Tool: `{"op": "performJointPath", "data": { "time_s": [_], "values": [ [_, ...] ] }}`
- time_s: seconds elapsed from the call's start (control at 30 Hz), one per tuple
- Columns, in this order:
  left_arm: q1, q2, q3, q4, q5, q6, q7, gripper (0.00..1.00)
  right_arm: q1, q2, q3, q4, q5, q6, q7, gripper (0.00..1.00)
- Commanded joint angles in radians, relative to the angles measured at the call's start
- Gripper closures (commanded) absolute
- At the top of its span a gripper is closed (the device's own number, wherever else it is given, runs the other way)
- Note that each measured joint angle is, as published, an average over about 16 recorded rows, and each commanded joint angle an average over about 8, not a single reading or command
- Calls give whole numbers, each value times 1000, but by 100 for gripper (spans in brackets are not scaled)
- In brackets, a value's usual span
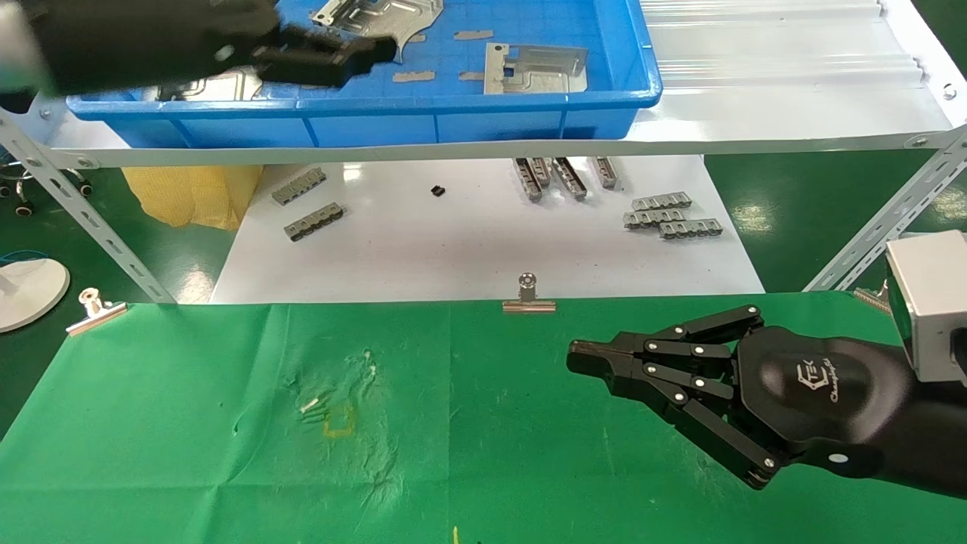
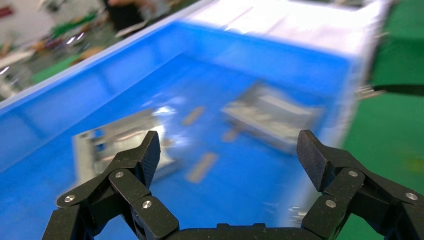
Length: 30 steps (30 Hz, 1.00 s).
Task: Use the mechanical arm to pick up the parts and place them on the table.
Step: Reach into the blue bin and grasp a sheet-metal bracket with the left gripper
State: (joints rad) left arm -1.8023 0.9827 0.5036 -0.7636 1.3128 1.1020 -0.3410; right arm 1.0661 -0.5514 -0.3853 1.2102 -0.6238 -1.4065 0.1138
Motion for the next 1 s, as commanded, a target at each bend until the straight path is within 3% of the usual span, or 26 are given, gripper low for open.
{"op": "performJointPath", "data": {
  "time_s": [0.03,0.13,0.2,0.37,0.43,0.47,1.0],
  "values": [
    [-87,74,44,120,83,-27,2,0,0,0,0,0,0,0,0,100],
    [-165,169,75,305,151,-123,22,2,0,0,0,0,0,0,0,100],
    [-202,226,87,413,182,-204,31,23,0,0,0,0,0,0,0,91],
    [-251,326,97,591,220,-385,40,86,0,0,0,0,0,0,0,29],
    [-259,347,96,631,220,-423,36,100,0,0,0,0,0,0,0,6],
    [-261,353,95,644,218,-433,34,100,0,0,0,0,0,0,0,0],
    [-259,364,91,692,192,-448,6,100,0,0,0,0,0,0,0,0]
  ]
}}
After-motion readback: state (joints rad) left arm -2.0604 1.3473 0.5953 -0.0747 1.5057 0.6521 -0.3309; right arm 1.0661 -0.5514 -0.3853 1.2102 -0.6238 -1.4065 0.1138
